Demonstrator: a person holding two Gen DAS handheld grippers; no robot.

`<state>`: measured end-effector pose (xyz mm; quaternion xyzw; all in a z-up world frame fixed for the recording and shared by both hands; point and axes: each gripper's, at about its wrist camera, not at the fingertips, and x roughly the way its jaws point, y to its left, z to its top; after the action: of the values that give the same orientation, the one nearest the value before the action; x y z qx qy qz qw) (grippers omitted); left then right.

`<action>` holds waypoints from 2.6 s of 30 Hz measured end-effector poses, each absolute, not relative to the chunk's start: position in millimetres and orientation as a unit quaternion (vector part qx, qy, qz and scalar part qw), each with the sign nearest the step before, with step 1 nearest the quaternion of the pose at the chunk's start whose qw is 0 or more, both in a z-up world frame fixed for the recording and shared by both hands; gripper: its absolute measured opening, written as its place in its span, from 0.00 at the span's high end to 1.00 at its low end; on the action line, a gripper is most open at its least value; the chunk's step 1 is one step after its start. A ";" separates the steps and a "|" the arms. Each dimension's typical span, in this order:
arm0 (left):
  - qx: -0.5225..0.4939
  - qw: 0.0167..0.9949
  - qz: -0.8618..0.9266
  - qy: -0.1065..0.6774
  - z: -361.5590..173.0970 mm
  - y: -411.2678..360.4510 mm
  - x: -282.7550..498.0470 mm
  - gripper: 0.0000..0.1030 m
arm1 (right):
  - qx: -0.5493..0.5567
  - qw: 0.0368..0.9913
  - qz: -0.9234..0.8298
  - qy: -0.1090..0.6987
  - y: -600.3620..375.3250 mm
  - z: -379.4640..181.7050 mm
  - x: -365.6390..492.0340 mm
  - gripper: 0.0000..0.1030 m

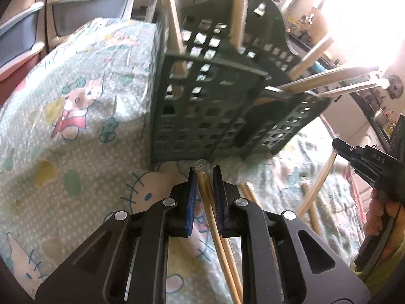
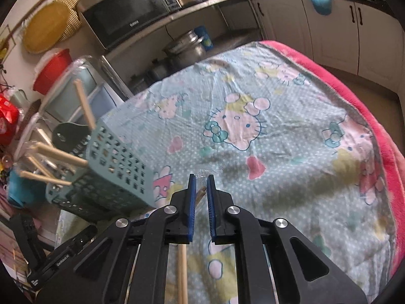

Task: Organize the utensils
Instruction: 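Lift the chopstick with the right gripper toward the caddy, then raise the chopstick upright above the green caddy with the right gripper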

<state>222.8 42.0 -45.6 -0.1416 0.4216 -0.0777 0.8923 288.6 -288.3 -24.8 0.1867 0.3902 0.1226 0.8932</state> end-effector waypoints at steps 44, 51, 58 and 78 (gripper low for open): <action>-0.102 0.953 -0.138 0.249 111.4 20.0 182.1 0.97 | 0.107 0.938 0.242 0.222 -245.4 109.5 181.8 0.95; -0.091 0.960 -0.146 0.222 137.2 16.3 182.8 0.97 | 0.087 0.941 0.258 0.199 -229.2 130.9 176.3 0.95; -0.083 0.967 -0.148 0.188 167.9 16.1 181.0 0.97 | 0.072 0.944 0.274 0.171 -215.4 156.0 175.0 0.95; -0.064 0.985 -0.101 0.121 228.4 43.4 188.9 0.97 | 0.050 0.951 0.290 0.100 -180.7 227.2 201.9 0.95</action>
<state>188.9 43.4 228.4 -0.0643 0.1213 -0.1014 0.9853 201.9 -180.7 227.2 0.0503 0.1002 0.2896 0.9506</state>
